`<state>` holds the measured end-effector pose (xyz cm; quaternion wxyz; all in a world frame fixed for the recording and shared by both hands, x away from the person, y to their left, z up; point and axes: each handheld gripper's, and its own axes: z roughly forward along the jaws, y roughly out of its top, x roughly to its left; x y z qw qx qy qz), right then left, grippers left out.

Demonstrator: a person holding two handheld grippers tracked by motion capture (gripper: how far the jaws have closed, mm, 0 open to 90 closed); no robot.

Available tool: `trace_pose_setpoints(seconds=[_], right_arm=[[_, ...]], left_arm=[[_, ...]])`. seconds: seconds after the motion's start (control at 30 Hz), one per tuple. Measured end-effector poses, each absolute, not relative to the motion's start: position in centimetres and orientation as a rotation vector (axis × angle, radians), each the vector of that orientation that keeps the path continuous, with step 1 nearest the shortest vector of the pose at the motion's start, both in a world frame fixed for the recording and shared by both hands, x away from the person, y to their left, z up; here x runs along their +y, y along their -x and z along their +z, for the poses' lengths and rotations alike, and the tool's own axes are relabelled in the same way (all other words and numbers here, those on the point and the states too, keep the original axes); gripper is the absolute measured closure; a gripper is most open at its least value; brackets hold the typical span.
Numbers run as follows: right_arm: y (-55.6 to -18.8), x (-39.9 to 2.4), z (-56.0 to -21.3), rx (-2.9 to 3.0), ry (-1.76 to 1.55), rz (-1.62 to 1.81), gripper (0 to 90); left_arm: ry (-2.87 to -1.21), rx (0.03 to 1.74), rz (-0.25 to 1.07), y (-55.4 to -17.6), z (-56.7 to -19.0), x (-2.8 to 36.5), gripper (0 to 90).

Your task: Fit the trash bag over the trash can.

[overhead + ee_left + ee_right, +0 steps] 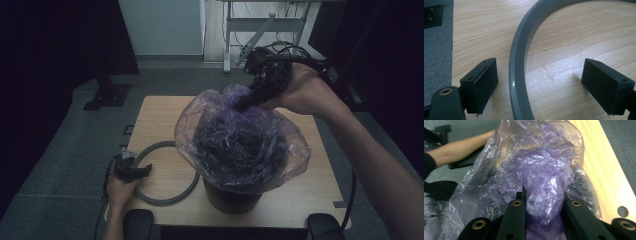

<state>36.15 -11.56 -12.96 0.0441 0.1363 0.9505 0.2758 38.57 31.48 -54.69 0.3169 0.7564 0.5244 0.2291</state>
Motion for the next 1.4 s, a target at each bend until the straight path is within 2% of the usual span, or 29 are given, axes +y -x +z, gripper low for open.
trace_pose_setpoints(seconds=[0.77,1.4], right_arm=[[-38.6,-10.0,-18.6,2.904,-0.444,0.691,76.6],[-39.2,-8.7,-23.6,2.989,-0.426,0.552,76.0]], left_arm=[[-1.992,1.378,0.602,-38.6,-54.7,31.5,13.8],[-1.993,1.376,0.603,-38.6,-54.7,31.5,13.8]])
